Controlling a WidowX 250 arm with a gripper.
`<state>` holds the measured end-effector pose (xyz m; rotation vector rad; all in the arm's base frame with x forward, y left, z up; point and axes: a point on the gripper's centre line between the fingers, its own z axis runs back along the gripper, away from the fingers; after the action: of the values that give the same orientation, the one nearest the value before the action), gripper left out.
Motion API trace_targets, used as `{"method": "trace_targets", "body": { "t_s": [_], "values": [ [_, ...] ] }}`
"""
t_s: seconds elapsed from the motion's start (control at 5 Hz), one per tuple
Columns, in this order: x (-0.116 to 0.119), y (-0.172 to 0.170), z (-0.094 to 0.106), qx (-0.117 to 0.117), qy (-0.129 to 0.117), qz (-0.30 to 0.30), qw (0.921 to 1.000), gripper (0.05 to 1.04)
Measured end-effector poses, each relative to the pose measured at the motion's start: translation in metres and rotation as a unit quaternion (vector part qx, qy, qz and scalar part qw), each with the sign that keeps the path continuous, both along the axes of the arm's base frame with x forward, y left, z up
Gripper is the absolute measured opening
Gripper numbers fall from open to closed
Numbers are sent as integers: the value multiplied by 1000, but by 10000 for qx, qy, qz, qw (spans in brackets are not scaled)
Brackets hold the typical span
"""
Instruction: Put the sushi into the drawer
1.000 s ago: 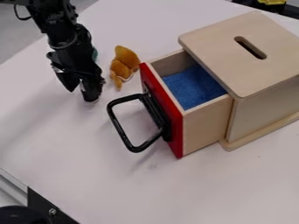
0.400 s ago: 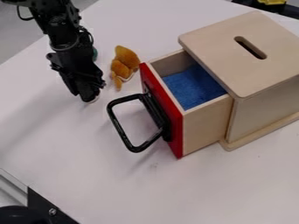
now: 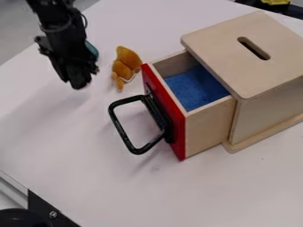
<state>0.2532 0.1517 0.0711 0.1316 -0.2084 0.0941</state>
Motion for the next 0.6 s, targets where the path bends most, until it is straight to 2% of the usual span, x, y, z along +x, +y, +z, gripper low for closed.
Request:
{"method": "trace_targets", "body": {
  "t_s": [0.2, 0.4, 0.6],
  "values": [
    [2, -20, 28, -103, -259, -184, 9994, 235],
    [8, -57, 59, -65, -577, -747, 9955, 235],
    [10, -90, 81, -56, -836, -1265, 9884, 235]
  ]
}}
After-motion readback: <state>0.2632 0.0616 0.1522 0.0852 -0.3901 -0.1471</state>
